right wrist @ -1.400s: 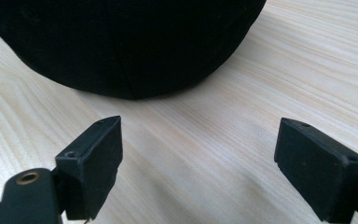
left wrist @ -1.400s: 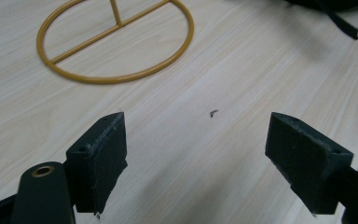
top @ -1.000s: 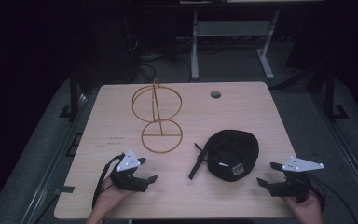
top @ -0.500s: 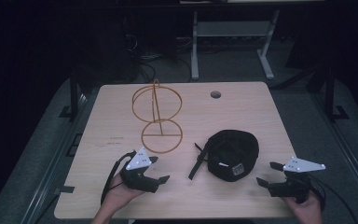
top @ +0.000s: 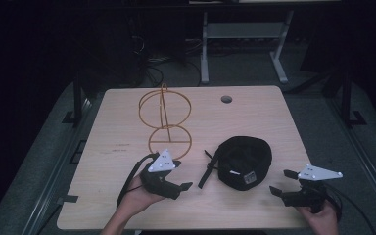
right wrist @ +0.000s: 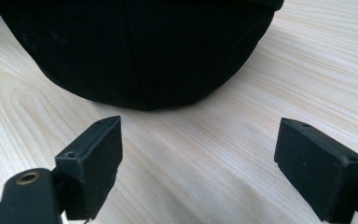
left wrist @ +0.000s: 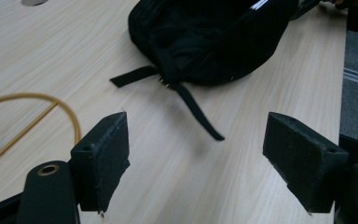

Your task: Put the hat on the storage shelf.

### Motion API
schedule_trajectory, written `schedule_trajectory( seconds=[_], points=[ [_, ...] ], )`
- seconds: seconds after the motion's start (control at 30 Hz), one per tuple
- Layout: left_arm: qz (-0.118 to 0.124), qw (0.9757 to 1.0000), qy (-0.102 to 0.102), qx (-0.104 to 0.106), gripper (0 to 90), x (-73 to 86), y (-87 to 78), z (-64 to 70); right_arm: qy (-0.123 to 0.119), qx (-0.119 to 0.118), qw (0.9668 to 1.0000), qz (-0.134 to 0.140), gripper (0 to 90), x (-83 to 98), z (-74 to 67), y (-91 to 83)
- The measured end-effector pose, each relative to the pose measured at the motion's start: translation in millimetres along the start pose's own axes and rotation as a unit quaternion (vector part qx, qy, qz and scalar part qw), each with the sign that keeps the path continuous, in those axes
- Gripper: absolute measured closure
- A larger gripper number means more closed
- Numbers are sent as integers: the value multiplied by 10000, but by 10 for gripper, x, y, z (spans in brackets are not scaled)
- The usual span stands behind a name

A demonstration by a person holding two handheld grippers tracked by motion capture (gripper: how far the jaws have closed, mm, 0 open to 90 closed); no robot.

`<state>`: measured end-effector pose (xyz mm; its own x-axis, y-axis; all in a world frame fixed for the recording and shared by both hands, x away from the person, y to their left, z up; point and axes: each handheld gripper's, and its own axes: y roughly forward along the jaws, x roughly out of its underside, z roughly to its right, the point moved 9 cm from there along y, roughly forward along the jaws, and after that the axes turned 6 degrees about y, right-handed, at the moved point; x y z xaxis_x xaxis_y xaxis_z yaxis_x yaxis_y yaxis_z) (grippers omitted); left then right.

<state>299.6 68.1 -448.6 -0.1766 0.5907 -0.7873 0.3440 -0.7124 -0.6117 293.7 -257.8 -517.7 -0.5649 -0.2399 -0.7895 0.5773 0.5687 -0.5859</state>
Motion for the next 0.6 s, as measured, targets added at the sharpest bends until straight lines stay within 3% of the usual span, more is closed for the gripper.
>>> schedule_trajectory(
  seconds=[0.5, 0.6],
  points=[
    [-125, 9981, 430, 415, 221, -467, 222, 206, -51, -17, 10000, 30, 148, -9, -9, -10],
    [-167, 9969, 531, 563, 220, -582, 316, 283, -51, -28, 10000, 32, 148, -14, -14, -12]
  ],
)
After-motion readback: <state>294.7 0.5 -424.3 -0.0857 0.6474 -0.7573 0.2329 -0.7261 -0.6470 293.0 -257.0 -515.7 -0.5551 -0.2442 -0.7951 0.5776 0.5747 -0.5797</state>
